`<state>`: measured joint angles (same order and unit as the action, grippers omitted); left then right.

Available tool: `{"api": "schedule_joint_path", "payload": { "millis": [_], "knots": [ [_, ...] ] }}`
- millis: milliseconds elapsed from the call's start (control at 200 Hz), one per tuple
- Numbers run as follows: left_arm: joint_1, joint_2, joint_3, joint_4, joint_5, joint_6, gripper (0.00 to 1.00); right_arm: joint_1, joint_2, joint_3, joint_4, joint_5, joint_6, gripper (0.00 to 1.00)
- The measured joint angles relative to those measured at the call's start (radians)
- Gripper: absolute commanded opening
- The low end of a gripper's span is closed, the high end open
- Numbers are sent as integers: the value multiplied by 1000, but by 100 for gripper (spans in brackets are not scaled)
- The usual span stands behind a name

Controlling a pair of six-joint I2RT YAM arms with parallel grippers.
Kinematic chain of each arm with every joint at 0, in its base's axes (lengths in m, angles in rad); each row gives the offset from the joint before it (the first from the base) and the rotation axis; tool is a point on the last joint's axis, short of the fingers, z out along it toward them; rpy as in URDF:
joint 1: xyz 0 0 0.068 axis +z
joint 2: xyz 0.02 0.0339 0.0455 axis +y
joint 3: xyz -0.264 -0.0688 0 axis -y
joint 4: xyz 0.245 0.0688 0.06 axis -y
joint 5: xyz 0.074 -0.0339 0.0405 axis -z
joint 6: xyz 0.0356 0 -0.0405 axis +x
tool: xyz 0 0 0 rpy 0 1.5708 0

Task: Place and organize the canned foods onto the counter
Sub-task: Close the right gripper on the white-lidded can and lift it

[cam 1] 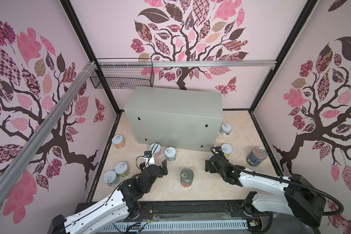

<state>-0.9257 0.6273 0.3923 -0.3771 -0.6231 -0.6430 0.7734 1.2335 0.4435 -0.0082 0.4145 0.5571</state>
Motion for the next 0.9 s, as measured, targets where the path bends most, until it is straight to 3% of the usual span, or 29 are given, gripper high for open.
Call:
{"api": "schedule_joint_path", "payload": {
  "millis": [690,900],
  "knots": [
    [0,-76,67,-140,91,6,97,-5,27,0,11,-8,-80,45],
    [0,-40,180,-206,145,27,96,-5,-85,22,-108,-53,-116,44]
  ]
}}
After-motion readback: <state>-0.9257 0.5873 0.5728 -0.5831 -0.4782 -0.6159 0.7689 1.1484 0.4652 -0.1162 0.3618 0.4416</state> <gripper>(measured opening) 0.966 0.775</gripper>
